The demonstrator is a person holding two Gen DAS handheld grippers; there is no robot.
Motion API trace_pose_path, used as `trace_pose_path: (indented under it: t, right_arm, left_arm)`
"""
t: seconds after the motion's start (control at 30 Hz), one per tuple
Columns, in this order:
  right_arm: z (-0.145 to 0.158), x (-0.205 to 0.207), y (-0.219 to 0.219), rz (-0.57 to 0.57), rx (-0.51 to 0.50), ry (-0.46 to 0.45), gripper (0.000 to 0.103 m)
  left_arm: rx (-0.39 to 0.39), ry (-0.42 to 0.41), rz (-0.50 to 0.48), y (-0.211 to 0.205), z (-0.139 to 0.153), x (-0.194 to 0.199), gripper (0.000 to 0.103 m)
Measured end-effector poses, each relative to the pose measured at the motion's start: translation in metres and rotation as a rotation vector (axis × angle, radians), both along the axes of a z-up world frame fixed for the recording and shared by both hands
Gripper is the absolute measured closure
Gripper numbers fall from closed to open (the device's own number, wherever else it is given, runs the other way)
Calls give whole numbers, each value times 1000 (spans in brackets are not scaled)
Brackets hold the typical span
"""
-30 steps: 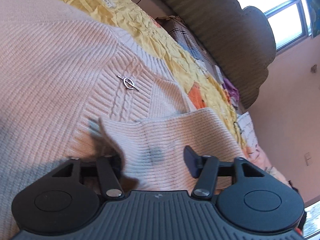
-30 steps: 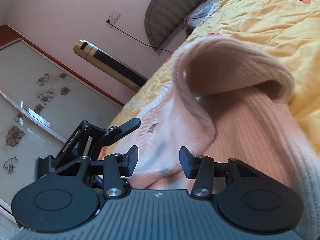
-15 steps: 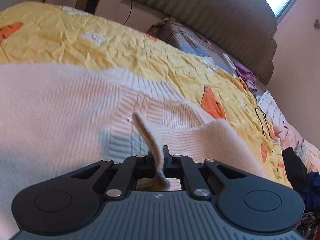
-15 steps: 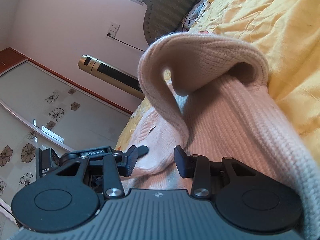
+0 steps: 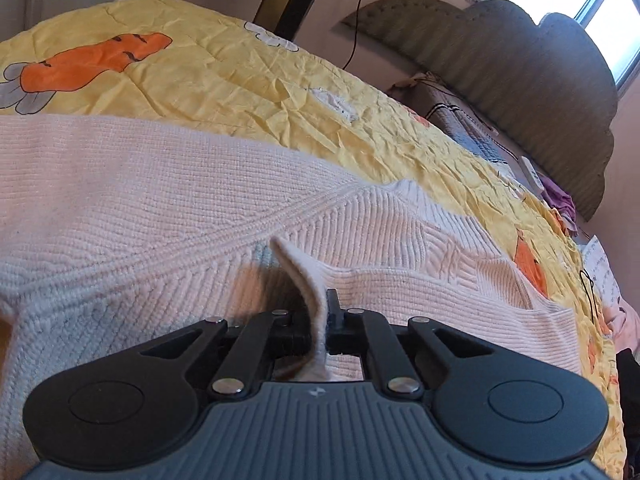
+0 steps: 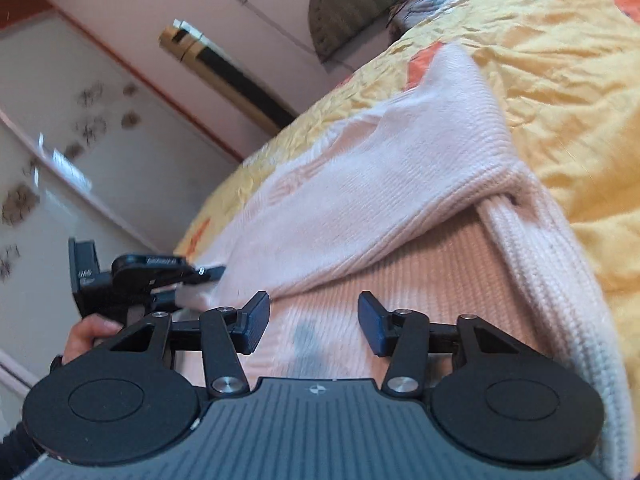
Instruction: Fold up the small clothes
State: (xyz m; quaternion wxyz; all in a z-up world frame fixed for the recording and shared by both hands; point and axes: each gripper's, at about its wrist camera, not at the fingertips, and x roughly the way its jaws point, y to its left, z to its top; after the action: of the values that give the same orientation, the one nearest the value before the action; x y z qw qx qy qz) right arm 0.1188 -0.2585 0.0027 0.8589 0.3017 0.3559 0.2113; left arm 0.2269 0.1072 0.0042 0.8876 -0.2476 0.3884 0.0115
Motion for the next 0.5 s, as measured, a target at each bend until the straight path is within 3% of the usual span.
trace_pose_path:
  t: [0.1,0.17,0.23,0.3,0.37,0.43,0.5]
  right_arm:
    - [39,-2,-12,68,-13,-92,44]
    - [66,9,-34,13,-44,-175,30]
    - [76,35,-60,-104,-101,-196,16]
    - [69,72,-81,-207,-185,-115,23]
    - [47,108,-95,-268,-225,-9,44]
    - [25,135,-101,-264,-175,86,53]
    - [3,148,-100,-234,-91,141,52]
  left_arm:
    - [61,-90,-9,-9,-7,-12,97]
    - [97,-134,-13,-16,-9,-19,97]
    - [62,-135,-1,-10,-11,-19,96]
    - [16,-138,9,-4,-14,-17,95]
    - [-13,-140,11,0,-15,-18,95]
    - [-40,-140,14,4,-17,-18,95]
    - [-59,-140,16,6,-19,-18,95]
